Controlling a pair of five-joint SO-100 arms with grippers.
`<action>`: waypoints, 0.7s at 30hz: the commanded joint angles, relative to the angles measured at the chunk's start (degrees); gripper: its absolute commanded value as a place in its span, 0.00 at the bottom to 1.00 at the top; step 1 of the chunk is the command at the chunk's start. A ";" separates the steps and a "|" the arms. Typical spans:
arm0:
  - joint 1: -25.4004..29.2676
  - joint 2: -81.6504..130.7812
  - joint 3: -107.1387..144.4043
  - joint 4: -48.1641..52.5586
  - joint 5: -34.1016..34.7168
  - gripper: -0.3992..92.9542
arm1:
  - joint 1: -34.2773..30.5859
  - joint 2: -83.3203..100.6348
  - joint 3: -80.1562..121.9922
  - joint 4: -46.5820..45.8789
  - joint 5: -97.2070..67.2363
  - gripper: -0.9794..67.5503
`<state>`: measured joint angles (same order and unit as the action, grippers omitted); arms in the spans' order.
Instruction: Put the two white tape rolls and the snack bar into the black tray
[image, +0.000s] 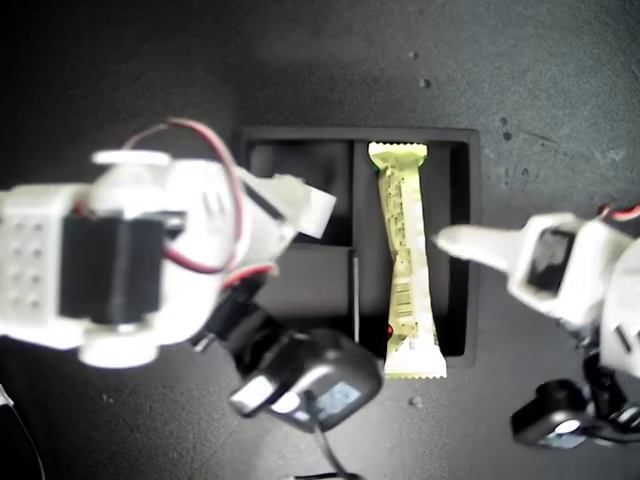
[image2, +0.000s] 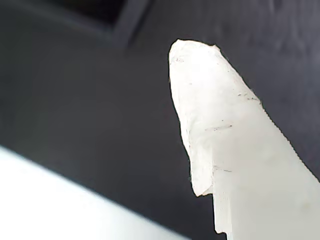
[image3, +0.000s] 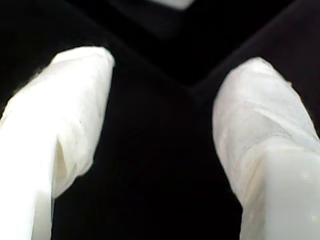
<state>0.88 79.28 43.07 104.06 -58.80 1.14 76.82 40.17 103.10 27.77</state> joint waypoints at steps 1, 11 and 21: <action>4.13 21.01 19.16 -1.67 -5.63 0.17 | 4.22 16.61 9.05 0.09 -9.58 0.35; 18.81 44.12 82.27 -52.82 -22.15 0.18 | -1.49 44.91 42.89 -10.20 14.06 0.27; 21.36 41.66 88.42 -63.19 -25.66 0.17 | -4.66 46.49 54.84 -17.75 18.28 0.27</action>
<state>21.01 120.50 131.66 42.63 -84.02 -3.52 121.46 94.83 86.84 45.26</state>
